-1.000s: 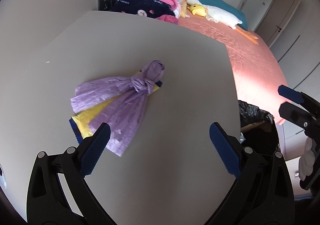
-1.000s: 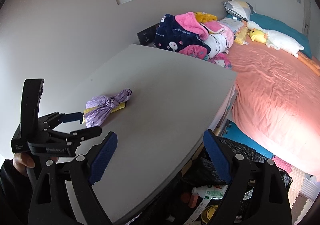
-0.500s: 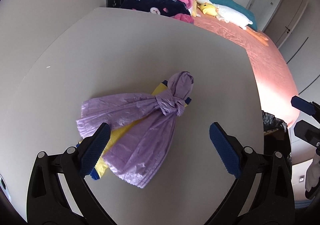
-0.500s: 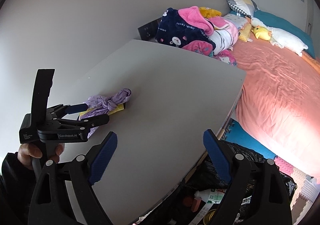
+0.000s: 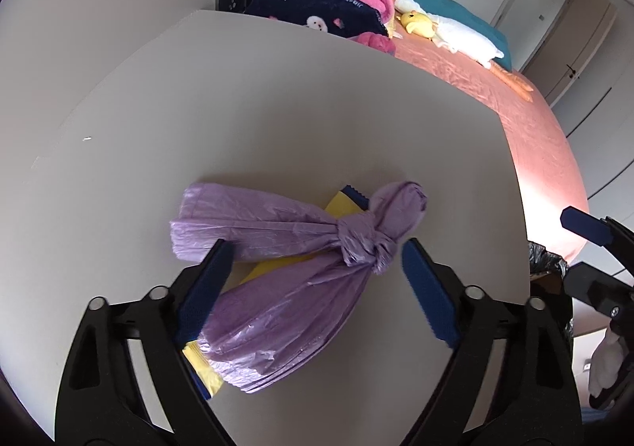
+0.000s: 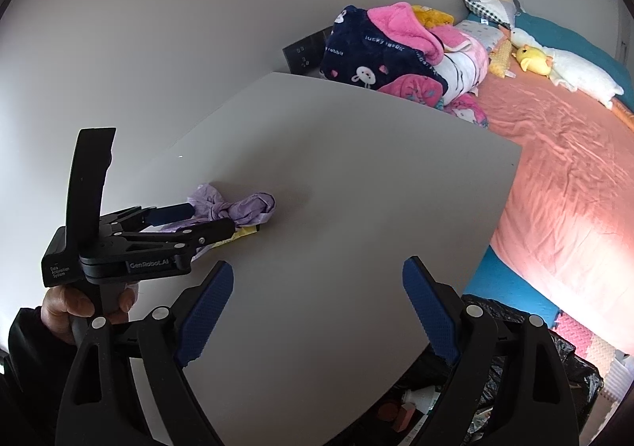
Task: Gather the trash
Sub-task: 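Grasp the knotted purple plastic bag with the left gripper and lift it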
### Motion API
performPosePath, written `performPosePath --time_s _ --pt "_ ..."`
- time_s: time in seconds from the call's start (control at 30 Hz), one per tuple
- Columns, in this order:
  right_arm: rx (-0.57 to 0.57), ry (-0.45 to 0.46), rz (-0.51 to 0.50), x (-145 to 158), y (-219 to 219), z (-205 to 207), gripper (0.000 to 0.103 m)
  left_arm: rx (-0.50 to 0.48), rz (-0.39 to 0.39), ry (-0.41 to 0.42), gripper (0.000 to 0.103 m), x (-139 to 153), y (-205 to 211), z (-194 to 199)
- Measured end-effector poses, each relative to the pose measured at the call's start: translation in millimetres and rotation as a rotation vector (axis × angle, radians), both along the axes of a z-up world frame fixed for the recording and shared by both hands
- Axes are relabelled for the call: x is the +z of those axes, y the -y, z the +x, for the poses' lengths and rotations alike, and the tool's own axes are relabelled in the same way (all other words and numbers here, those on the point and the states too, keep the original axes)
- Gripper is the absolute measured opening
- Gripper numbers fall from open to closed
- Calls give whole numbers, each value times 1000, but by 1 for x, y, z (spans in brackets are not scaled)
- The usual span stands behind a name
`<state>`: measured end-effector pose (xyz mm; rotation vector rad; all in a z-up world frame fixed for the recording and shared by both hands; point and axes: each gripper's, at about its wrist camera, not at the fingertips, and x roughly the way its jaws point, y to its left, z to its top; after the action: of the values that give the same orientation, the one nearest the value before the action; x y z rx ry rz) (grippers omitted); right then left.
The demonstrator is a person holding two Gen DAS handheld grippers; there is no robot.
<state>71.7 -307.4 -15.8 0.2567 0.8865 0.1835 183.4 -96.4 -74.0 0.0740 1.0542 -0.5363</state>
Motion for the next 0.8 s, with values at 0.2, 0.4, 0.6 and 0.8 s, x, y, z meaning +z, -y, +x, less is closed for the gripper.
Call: performPosePath --time_s 0.2,0.4,0.6,0.8 --pt "14 -8 -4 -3 -6 5 88 -24 26 11 62 -6 1 0" --pt "25 -18 -9 -5 -12 11 88 -4 -20 49 28 -1 -8 0" --pt "56 -18 -8 -6 -25 17 88 36 -97 66 24 12 -29 -1" --pt "101 -7 -7 -4 -43 23 88 84 -189 -22 26 8 -50 5"
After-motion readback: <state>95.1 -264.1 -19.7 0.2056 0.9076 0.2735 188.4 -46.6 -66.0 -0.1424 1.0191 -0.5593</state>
